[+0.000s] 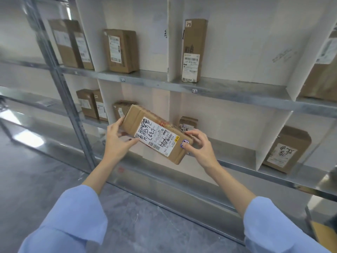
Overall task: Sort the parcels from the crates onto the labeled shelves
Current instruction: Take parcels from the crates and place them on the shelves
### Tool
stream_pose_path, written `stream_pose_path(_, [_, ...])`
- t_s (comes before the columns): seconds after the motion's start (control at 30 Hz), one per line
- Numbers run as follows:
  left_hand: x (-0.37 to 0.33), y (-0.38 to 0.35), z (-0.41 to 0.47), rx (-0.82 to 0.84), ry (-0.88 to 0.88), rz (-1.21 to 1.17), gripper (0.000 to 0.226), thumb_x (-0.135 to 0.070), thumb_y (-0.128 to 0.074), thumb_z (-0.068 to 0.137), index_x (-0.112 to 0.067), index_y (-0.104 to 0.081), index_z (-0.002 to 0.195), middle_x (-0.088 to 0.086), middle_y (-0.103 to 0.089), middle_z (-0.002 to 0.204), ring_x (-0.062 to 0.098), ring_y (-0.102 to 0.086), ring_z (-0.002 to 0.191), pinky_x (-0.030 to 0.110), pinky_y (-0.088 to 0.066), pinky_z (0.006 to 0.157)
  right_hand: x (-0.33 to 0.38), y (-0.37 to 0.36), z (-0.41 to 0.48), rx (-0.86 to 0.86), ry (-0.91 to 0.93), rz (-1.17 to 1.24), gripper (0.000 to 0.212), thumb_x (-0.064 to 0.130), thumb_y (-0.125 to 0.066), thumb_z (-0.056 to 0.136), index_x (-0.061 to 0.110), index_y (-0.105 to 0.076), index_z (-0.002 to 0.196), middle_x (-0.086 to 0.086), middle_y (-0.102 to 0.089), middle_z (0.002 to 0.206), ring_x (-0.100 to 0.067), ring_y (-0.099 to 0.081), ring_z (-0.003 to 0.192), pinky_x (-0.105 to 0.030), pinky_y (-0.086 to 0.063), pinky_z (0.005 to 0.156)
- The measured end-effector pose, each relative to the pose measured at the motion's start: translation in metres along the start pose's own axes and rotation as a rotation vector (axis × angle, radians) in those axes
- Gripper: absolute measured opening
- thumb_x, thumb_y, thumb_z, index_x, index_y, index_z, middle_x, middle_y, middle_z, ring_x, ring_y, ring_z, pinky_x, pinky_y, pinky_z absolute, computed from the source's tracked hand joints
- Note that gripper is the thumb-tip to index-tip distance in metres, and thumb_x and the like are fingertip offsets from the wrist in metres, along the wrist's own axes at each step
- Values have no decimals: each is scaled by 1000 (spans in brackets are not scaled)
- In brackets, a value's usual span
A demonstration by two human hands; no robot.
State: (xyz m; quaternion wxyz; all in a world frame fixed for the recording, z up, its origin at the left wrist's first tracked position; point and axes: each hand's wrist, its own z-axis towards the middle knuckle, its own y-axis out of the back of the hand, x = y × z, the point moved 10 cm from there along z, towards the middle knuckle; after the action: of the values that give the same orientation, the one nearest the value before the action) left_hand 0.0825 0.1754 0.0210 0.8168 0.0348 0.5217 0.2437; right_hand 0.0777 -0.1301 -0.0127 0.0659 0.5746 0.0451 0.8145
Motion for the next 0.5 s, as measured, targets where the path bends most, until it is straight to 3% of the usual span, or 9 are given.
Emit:
stream_pose_path(0.1, [10,8,-6,-4,25,-2,91,-10,-86,71,-21,-37,148,5,-35,127,2,-55,97,3,-43,79,3,0,11,-78,-27,105,45,21,-82,78,27,-62,118,-3,-49,136,-5,-59,120,-38,-50,102])
stream_pose_path(0.23, [21,18,-17,-39,66,-13,80,-9,-85,72,-22,-43,138,10,-43,126,22,-58,107,20,-52,82,13,0,31,-194,-44,156,47,18,-86,74,19,-54,108,-1,-59,113,-9,-60,103,-24,-49,95])
stream_pose_path(0.37, [33,32,-31,-96,127,12,65,-13,-85,72,-26,-44,122,-1,-53,121,17,-51,112,4,-45,60,22,-14,49,-154,0,121,32,25,-86,75,19,-65,98,-4,-70,111,-20,-64,107,-36,-51,98])
stream_pose_path(0.43, [42,37,-35,-101,167,-26,62,-15,-85,72,-23,-46,119,-6,-55,117,17,-54,111,5,-43,69,26,-24,52,-119,29,103,32,27,-84,77,18,-67,103,-1,-71,112,-18,-65,110,-38,-50,100])
stream_pose_path(0.5, [51,45,-39,-115,206,-52,57,-16,-84,74,-16,-47,117,-8,-56,111,19,-57,106,8,-44,67,31,-38,52,-62,65,87,35,25,-80,82,17,-66,113,2,-71,115,-14,-64,112,-33,-50,99])
